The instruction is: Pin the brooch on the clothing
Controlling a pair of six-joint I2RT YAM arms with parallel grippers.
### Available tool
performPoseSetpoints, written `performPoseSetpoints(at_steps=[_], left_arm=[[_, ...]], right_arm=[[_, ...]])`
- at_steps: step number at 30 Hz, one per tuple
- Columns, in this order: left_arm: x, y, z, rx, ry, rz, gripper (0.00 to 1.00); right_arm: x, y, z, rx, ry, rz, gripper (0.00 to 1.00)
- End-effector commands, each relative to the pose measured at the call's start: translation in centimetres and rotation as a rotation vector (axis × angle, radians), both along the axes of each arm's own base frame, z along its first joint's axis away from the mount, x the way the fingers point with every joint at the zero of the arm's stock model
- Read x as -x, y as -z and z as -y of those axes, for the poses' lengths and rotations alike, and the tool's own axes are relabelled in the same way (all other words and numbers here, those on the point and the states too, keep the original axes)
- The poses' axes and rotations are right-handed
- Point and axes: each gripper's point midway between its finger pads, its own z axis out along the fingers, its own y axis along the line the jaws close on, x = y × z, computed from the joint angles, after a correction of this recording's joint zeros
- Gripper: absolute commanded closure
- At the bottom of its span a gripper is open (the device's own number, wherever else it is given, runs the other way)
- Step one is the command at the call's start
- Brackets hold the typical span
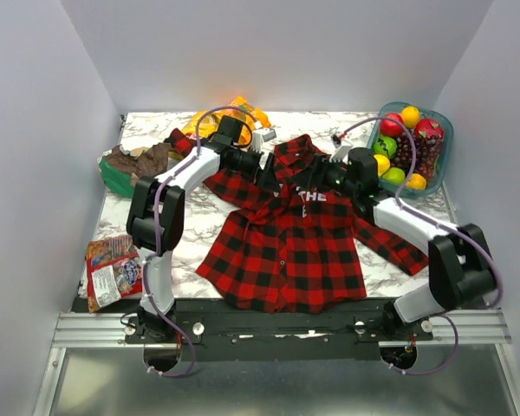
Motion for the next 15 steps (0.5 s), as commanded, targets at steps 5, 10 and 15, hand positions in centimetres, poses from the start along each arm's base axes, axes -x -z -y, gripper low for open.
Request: performPoseSetpoints(at_steps=[5,10,15], left_arm=[[-5.8,-2.5,-8.3,-0.185,-0.372,0.16,0.03],[-8.2,0.6,-16.0,-0.519,-0.599,0.209,0.01],[-8.3,2.5,-15.7,-0.531,-0.586,0.175,0.02]], right_arm=[[4.7,-1.0,4.5,0.165,0.065,0.001,0.28],[7.3,-1.9,6.0,0.176,0.093,-0.007,0.28],[9.0,-1.2,6.6,0.167,0.101,-0.044,0.28]])
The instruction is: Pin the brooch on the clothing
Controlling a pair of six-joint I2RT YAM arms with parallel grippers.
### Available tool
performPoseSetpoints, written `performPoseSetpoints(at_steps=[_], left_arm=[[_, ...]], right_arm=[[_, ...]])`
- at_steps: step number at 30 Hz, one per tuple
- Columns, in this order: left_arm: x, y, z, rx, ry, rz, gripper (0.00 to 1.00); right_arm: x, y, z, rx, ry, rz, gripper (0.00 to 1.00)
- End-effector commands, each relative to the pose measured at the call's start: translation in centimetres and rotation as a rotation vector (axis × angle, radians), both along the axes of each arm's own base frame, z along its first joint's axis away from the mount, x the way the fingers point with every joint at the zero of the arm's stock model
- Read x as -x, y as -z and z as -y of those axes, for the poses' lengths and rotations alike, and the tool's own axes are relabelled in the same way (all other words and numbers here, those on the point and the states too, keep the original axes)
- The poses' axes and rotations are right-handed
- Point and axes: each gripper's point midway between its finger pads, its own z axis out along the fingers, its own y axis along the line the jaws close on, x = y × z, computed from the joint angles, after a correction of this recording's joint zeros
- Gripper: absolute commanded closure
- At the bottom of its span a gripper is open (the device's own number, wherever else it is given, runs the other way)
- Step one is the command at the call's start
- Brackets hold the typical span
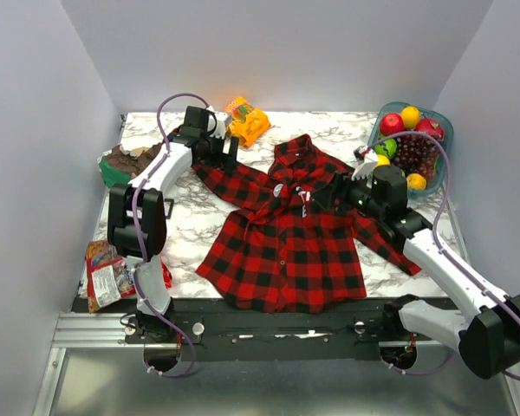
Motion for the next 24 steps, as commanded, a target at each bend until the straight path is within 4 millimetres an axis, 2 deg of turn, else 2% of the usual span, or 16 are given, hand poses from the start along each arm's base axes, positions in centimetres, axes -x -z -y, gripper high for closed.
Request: performPoseSetpoints(at_steps=[1,2,4,6,7,17,19,21,22,24], left_arm=[[-0.2,3.0,-1.2,-0.119,-0.049,-0.046,0.04],[-0.6,2.9,-1.0,-0.113,-0.044,-0.041,0.13],[-1.0,3.8,-0.7,-0.105,-0.038,-0.062,0.21],[-1.6,3.9,-0.2,-0.081,-0.038,-0.072,0.28],[-1.7,4.9,0.0,-0.079,-0.04,-0.093,0.29],[-3.1,7.2,1.0,-0.136,-0.035,-0.101,0.3],[-3.3,8.4,1.5,-0.13,-0.019,-0.12,0.34],[-4.3,8.3,1.7,-0.136,-0.026,-0.108,0.39],[-4.2,9.3,1.5,-0.154,-0.029,-0.136,0.4],[-5.2,9.1,1.1,-0.197,-0.049,-0.115,0.42]], right_arm=[[1.8,2.8,1.6,0.048,0.042,-0.099,0.28],[2.2,2.8,1.7,0.049,0.04,-0.104,0.28],[2.7,2.5,1.8,0.042,0.038,-0.1,0.28],[3.4,2.2,1.9,0.034,0.029,-0.095,0.28],[3.6,2.2,1.9,0.032,0.027,-0.093,0.28],[5.5,3.2,2.2,0.015,0.014,-0.118,0.28],[5.8,3.3,2.0,0.009,-0.004,-0.125,0.28],[6.0,3.3,1.7,0.001,-0.018,-0.129,0.28],[6.2,3.2,1.5,-0.007,-0.033,-0.131,0.28],[6.5,3.0,1.5,-0.012,-0.039,-0.124,0.28]])
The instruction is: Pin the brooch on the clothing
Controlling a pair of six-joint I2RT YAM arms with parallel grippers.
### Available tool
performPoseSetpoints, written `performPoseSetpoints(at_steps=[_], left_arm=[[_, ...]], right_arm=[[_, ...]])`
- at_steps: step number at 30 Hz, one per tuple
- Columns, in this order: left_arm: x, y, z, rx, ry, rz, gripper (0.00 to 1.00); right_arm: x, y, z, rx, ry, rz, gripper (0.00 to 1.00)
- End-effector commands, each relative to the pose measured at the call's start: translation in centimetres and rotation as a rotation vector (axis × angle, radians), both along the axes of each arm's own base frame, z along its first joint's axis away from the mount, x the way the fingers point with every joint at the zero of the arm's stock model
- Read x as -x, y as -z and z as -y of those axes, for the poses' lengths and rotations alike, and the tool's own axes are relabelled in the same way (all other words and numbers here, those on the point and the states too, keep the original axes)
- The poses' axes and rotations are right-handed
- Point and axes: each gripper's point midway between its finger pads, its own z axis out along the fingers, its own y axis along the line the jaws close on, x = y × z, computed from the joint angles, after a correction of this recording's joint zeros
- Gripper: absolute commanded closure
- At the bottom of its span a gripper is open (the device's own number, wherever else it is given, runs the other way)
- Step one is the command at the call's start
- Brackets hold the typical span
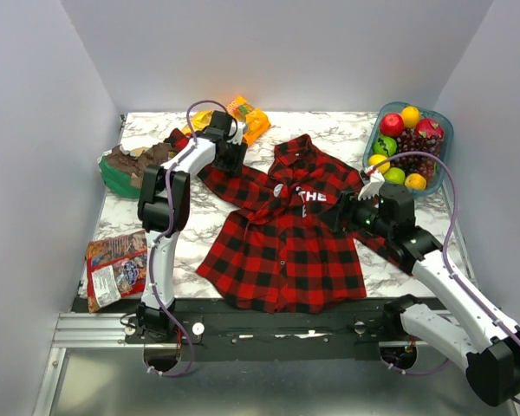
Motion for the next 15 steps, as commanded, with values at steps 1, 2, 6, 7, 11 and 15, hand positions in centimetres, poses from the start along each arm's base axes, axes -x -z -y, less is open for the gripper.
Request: performPoseSetpoints(at_steps=[1,2,6,7,11,15], left_arm=[[-1.2,1.5,-0.9,-0.1,-0.026,-0.009,0.44],[-1.5,1.5,-1.6,-0.141,-0.05,0.0,0.46],[-1.5,2.9,-3.6,-0.247,-0.11,-0.012,0.48],[-1.1,3.8,-4.0,-0.273,-0.112,-0.037,0.49],[-1.3,4.0,-4.9,-0.326,-0.12,-0.038,0.64],[-1.1,4.0,-4.3,-0.298,-0.104,-0.044,0.93]], right_arm=[[1.2,0.0,-0.1,-0.022,-0.03,-0.013,0.28],[1.3,-0.2,0.0,-0.023,-0.025,-0.005,0.28],[1.4,-0.3,0.2,-0.019,-0.016,0.001,0.28],[1.4,-0.3,0.2,-0.022,-0.021,-0.001,0.28],[1.6,-0.6,0.0,-0.028,-0.032,0.001,0.28],[1.8,-0.7,0.2,-0.024,-0.026,0.006,0.28]])
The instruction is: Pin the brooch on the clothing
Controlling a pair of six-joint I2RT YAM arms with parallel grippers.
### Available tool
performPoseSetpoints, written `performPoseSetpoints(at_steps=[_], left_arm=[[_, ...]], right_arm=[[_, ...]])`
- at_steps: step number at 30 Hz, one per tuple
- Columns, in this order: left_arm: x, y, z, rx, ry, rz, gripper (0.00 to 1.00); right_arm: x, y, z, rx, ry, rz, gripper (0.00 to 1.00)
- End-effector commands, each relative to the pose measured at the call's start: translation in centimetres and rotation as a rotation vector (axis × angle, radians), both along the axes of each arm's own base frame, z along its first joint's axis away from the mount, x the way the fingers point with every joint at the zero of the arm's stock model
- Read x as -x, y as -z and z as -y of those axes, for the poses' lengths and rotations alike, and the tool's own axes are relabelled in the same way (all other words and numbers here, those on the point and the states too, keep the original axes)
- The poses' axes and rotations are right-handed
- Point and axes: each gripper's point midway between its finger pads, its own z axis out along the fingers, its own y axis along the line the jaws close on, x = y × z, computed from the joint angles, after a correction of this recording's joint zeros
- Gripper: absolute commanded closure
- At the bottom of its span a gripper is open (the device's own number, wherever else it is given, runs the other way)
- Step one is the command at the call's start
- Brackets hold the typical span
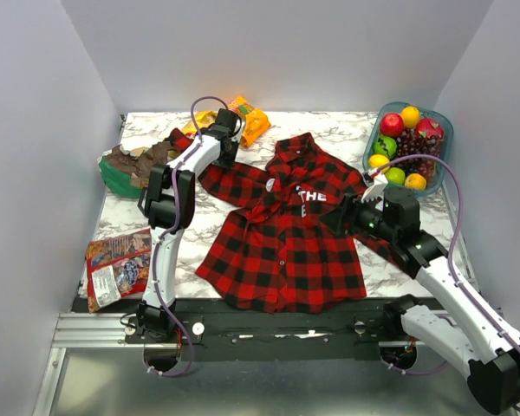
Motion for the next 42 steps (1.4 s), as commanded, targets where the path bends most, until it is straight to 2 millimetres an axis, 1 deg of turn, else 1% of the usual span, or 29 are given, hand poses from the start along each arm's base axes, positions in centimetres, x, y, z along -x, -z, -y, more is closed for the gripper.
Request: performPoseSetpoints(at_steps=[1,3,6,7,9,10,12,13,14,16,17,18,20,21,22,23,24,25,27,29,30,35,36,37,38,39,40,41,42], left_arm=[[1.6,2.8,-1.7,-0.091,0.006,-0.087,1.0],[1.6,2.5,-1.9,-0.101,0.005,-0.082,1.0],[1.1,0.6,-2.2,-0.104,-0.008,-0.034,1.0],[0.5,-1.3,-2.2,-0.096,-0.015,0.016,1.0],[-0.1,-3.4,-2.7,-0.099,-0.032,0.066,1.0],[-0.6,-5.4,-2.8,-0.09,-0.039,0.114,1.0],[-1.1,-7.6,-3.4,-0.084,-0.059,0.164,1.0],[-1.4,-9.7,-3.6,-0.07,-0.07,0.211,1.0],[-1.7,-10.7,-4.0,-0.066,-0.079,0.235,1.0],[-2.4,-13.1,-5.4,-0.057,-0.111,0.282,1.0],[-2.7,-13.7,-5.9,-0.057,-0.121,0.293,1.0],[-3.3,-15.0,-7.2,-0.053,-0.147,0.321,1.0],[-3.9,-15.4,-8.5,-0.057,-0.166,0.326,1.0],[-4.5,-16.3,-9.2,-0.054,-0.178,0.346,1.0],[-4.7,-15.4,-10.4,-0.058,-0.194,0.319,1.0],[-5.0,-15.4,-11.0,-0.057,-0.202,0.32,1.0],[-5.4,-16.0,-11.5,-0.055,-0.208,0.333,1.0],[-5.7,-15.3,-12.3,-0.062,-0.218,0.322,1.0],[-6.2,-15.5,-12.7,-0.048,-0.213,0.332,1.0],[-6.7,-15.0,-13.2,-0.047,-0.211,0.331,1.0],[-6.9,-15.1,-13.2,-0.044,-0.209,0.338,1.0],[-7.4,-14.3,-13.1,-0.026,-0.204,0.327,1.0],[-7.3,-14.3,-13.0,-0.025,-0.204,0.325,0.96],[-7.3,-14.3,-13.0,-0.023,-0.207,0.325,0.86],[-7.2,-14.5,-13.0,-0.02,-0.209,0.327,0.74],[-7.2,-14.6,-13.0,-0.017,-0.21,0.327,0.53],[-7.1,-14.8,-12.9,-0.013,-0.21,0.329,0.45],[-6.8,-15.7,-12.9,-0.006,-0.211,0.342,0.38],[-6.6,-15.6,-12.8,0.002,-0.214,0.339,0.28]], right_arm=[[0.8,0.3,0.3,0.002,-0.002,-0.016,0.28],[0.8,0.5,0.5,0.008,0.003,-0.022,0.28],[1.0,0.6,0.6,0.014,0.004,-0.027,0.28],[1.1,0.7,0.7,0.018,0.005,-0.028,0.28],[1.0,1.0,0.8,0.026,0.013,-0.036,0.28],[0.9,1.1,0.9,0.033,0.02,-0.037,0.28],[0.8,1.6,1.0,0.042,0.025,-0.048,0.28],[0.7,1.8,1.1,0.048,0.029,-0.054,0.28],[0.6,1.8,1.1,0.049,0.032,-0.057,0.28],[0.3,2.2,1.1,0.058,0.04,-0.068,0.28],[0.3,2.3,1.2,0.064,0.044,-0.074,0.28],[0.2,2.5,1.2,0.068,0.048,-0.081,0.28],[0.0,3.0,1.4,0.083,0.06,-0.092,0.28],[-0.1,3.2,1.5,0.089,0.062,-0.099,0.28],[-0.1,3.4,1.6,0.093,0.066,-0.102,0.28],[-0.2,3.6,1.5,0.097,0.064,-0.112,0.28],[-0.1,3.7,1.4,0.099,0.06,-0.116,0.28],[-0.2,3.8,1.5,0.103,0.064,-0.121,0.28],[-0.2,4.1,1.6,0.108,0.067,-0.131,0.28],[-0.4,4.4,1.8,0.118,0.083,-0.138,0.28],[-0.5,4.6,1.8,0.124,0.087,-0.145,0.28],[-0.9,5.1,2.2,0.142,0.118,-0.164,0.28],[-1.0,5.2,2.4,0.148,0.127,-0.164,0.28],[-1.2,5.0,2.4,0.151,0.134,-0.162,0.27],[-1.4,5.0,2.6,0.158,0.146,-0.162,0.27],[-1.5,5.0,2.7,0.164,0.148,-0.162,0.27],[-1.7,4.8,2.7,0.164,0.152,-0.159,0.27],[-1.8,4.9,2.7,0.168,0.155,-0.161,0.27],[-1.9,4.9,2.7,0.17,0.157,-0.163,0.27]])
